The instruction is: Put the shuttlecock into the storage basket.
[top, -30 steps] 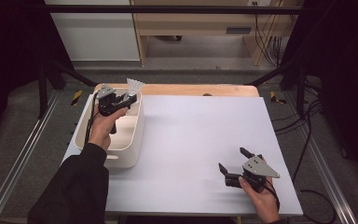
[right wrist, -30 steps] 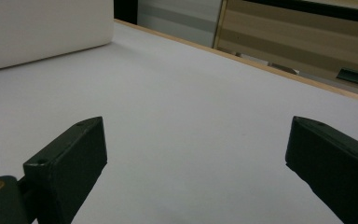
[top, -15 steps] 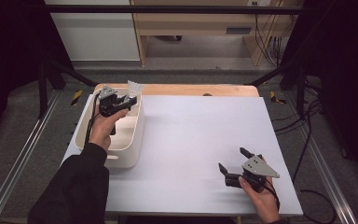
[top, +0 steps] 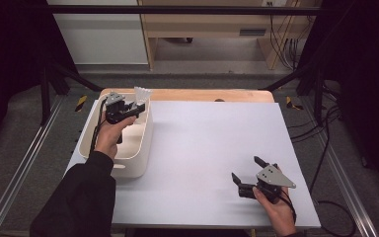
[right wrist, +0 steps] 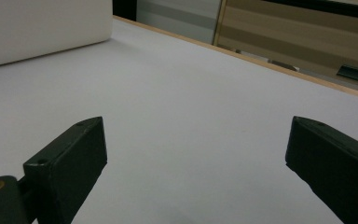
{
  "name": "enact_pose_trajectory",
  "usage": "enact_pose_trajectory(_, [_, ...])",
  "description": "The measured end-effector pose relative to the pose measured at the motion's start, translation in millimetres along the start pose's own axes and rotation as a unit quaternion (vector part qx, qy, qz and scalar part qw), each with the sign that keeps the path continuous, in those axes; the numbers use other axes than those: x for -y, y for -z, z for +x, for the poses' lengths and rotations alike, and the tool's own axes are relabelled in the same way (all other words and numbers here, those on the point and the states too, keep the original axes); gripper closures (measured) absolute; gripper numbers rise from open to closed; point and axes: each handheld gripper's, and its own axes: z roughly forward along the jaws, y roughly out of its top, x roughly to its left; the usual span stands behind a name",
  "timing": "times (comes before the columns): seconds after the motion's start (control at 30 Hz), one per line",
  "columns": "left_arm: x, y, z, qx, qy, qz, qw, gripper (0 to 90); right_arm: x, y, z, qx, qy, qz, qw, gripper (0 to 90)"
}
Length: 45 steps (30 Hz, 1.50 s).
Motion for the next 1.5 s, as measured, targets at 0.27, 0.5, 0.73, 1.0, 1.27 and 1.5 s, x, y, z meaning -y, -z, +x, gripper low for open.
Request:
enact_pose_trajectory(0.27, [0.4, -0.7, -0.5, 0.005, -0.001, 0.0, 1.0, 62.9, 0.1, 0.1, -0.2, 0.0, 0.0, 0.0, 1.0, 5.3])
enact_pose_trajectory(0.5, [0.7, -1.3, -0.1, 0.006, 0.007, -0.002, 1.0, 59.4, 0.2, 0.0, -0.2, 0.0, 0.0, 0.001, 1.0, 5.3])
enact_pose_trajectory(0.73, [1.5, -3.6, 0.2, -0.008, 0.016, -0.002, 0.9998, 40.4, 0.3, 0.0, -0.2, -0.001, 0.0, 0.002, 1.0, 5.3])
enact_pose_trajectory(1.0, [-0.3, -2.6, -0.1, -0.018, 0.023, -0.005, 0.9995, 21.5, 0.4, 0.0, 0.0, -0.003, -0.001, 0.002, 1.0, 5.2])
enact_pose_trajectory(1.27, [-4.3, 1.0, -0.4, -0.028, 0.025, -0.02, 0.9991, 15.1, 0.4, -0.3, 0.4, -0.003, 0.001, 0.003, 1.0, 5.2])
enact_pose_trajectory(1.5, [-5.8, 3.9, 0.1, -0.03, 0.027, -0.021, 0.999, 12.9, 0.2, -0.3, 0.3, -0.004, 0.0, 0.002, 1.0, 5.2])
